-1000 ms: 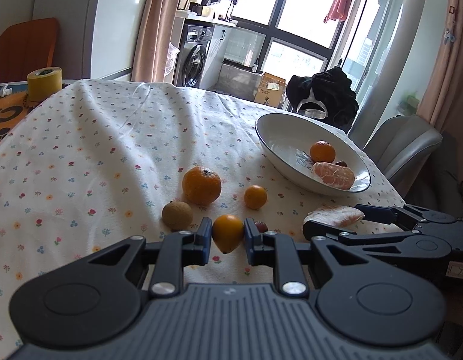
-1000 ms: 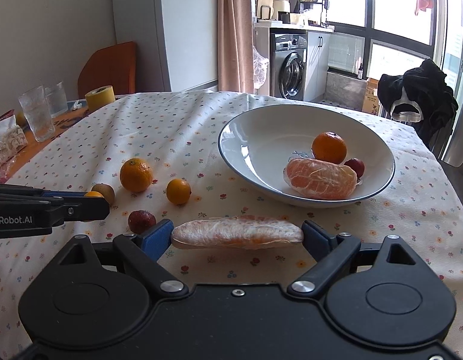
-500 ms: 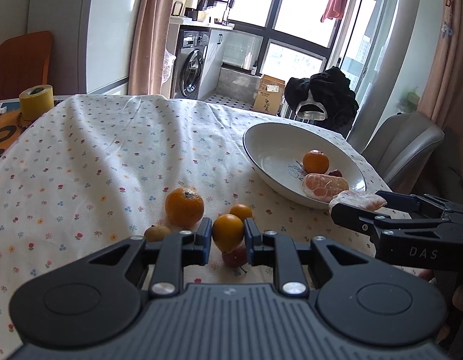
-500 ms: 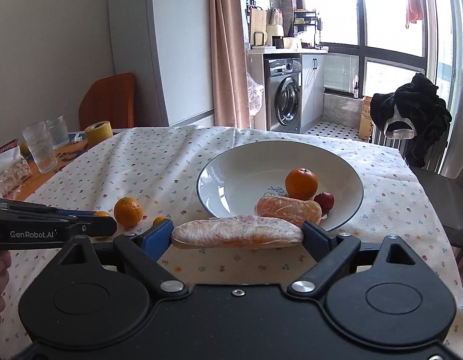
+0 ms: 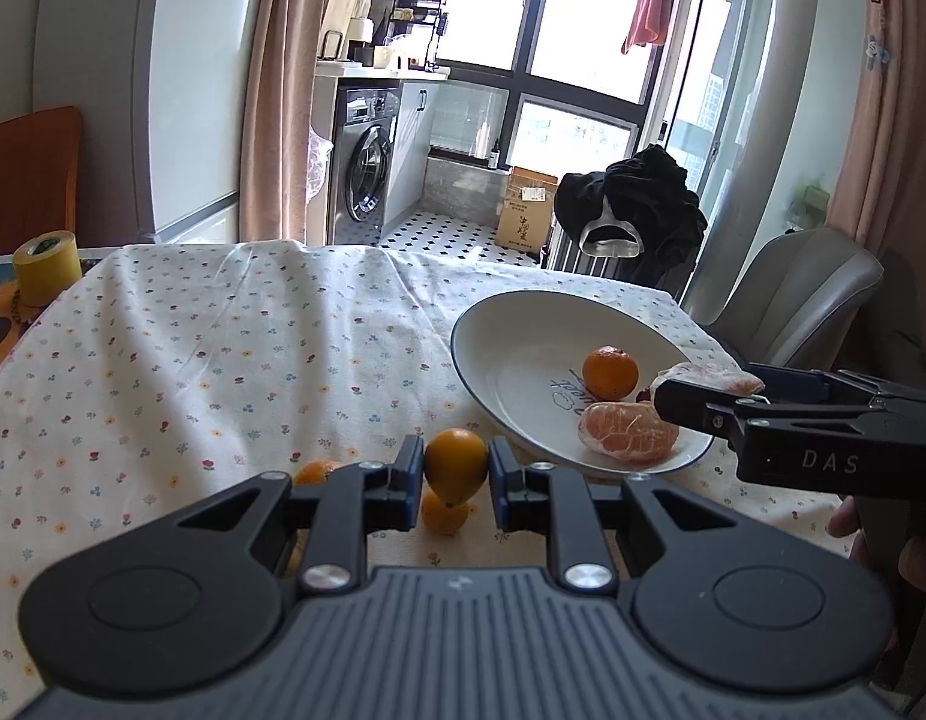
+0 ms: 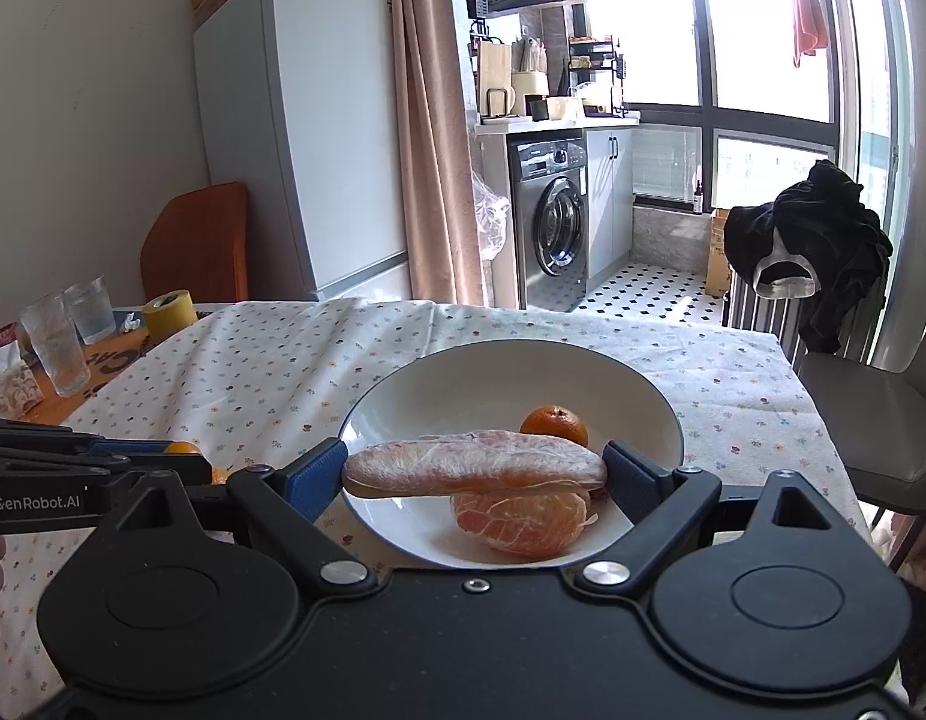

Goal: Organize fruits
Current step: 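Carry both fruits over the white bowl and open both tools to drop them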

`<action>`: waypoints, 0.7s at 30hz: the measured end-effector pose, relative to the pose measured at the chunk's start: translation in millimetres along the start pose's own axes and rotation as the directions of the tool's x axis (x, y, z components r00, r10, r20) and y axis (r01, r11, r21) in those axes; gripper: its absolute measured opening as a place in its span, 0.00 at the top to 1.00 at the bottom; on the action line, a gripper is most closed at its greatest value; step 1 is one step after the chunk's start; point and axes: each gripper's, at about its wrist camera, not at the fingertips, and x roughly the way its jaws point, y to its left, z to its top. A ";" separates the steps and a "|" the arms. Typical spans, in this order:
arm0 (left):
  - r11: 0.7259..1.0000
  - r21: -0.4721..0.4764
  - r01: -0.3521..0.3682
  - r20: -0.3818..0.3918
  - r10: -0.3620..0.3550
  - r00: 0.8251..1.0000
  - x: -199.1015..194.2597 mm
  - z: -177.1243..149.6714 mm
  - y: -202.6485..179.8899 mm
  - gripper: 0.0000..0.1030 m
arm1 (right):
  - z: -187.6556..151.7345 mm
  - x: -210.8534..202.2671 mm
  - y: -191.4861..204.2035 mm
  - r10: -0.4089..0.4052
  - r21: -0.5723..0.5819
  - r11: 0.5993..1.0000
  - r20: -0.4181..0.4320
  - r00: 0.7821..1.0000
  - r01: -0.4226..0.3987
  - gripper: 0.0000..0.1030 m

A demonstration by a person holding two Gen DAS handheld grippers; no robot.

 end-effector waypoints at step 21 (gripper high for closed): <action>0.999 0.045 0.006 -0.006 -0.006 1.000 41.5 46.0 -16.0 0.79 | 38.4 38.0 -31.4 0.011 0.094 0.996 0.048 0.999 -0.015 0.14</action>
